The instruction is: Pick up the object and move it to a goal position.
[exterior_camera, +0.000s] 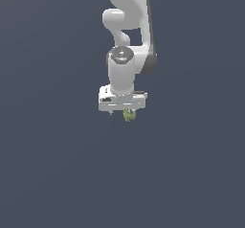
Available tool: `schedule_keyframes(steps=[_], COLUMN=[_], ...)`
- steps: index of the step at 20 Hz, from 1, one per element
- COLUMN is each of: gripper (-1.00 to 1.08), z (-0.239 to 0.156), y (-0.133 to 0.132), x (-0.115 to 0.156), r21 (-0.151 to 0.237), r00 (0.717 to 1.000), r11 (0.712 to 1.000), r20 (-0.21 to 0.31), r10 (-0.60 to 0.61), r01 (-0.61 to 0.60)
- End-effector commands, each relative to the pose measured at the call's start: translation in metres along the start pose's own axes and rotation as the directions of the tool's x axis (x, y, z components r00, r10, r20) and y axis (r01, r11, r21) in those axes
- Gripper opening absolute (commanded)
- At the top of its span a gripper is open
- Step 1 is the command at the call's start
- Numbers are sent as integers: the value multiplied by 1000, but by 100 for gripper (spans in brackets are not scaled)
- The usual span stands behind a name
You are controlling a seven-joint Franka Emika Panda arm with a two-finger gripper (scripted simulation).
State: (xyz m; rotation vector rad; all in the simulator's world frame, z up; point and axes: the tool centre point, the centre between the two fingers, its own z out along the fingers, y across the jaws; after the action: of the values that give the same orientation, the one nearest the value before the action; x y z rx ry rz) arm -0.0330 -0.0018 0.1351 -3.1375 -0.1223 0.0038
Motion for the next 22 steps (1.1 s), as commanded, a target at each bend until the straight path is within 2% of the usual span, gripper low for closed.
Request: schedule_keyframes(steps=[1,11,22], gripper=[100,100,100], z=[11,38,48], y=[-10,-38,-41], x=[-11,-46,-50], r21=[-1,-2,-2], r00=[999,986,984], r11=[999,986,984], r20=[0,-2,-1], r10=[-43,-165,-177], r01=[43,165,177])
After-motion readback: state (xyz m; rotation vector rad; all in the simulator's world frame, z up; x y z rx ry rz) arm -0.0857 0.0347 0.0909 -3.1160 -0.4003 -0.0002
